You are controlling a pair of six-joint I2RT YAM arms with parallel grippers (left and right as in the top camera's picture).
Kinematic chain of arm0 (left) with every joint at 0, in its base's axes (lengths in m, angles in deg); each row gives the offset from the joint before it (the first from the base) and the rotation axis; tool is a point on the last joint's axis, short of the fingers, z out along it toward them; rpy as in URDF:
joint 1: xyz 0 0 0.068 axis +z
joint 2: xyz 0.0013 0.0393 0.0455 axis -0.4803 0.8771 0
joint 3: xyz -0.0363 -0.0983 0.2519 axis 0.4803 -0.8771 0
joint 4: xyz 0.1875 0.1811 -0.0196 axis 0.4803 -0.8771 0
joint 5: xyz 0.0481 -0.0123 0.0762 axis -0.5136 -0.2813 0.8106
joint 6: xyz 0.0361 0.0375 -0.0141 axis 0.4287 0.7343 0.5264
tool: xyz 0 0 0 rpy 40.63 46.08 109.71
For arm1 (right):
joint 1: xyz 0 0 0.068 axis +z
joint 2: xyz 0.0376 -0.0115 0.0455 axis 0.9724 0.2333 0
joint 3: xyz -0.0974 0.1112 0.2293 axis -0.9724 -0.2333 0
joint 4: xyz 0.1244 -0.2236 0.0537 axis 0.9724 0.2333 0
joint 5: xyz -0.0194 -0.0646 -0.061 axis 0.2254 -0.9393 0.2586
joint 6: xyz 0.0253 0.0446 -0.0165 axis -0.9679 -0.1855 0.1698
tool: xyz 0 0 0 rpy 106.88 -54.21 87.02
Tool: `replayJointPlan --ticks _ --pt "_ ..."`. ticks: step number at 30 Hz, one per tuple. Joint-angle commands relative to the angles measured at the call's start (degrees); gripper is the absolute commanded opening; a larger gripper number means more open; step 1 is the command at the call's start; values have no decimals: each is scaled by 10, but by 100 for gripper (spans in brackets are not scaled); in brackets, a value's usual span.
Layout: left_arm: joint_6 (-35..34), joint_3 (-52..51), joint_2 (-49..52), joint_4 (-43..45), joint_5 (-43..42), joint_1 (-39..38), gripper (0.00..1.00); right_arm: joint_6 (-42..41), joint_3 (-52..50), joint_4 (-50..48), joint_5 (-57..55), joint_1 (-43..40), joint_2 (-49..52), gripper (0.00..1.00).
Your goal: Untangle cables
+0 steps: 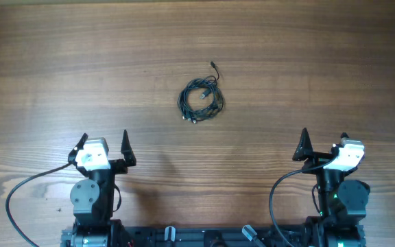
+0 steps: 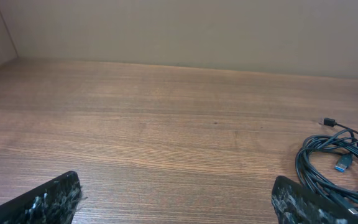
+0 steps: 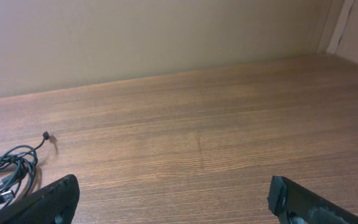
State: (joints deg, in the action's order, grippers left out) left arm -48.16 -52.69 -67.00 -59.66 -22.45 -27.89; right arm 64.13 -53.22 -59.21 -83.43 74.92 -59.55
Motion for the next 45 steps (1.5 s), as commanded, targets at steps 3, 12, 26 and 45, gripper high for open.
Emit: replayJointPlan --ticks 3,12,26,45 --pt "13 -7 -54 4 -7 2 100 -10 1 -1 -10 3 -5 100" --pt "13 -7 -54 4 -7 2 100 -10 1 -1 -10 3 -5 100" --pt "11 -7 -50 2 -11 2 100 -10 1 -1 -10 3 -5 100" --pt "-142 441 267 -269 -188 2 100 -10 1 -1 -10 3 -5 100"
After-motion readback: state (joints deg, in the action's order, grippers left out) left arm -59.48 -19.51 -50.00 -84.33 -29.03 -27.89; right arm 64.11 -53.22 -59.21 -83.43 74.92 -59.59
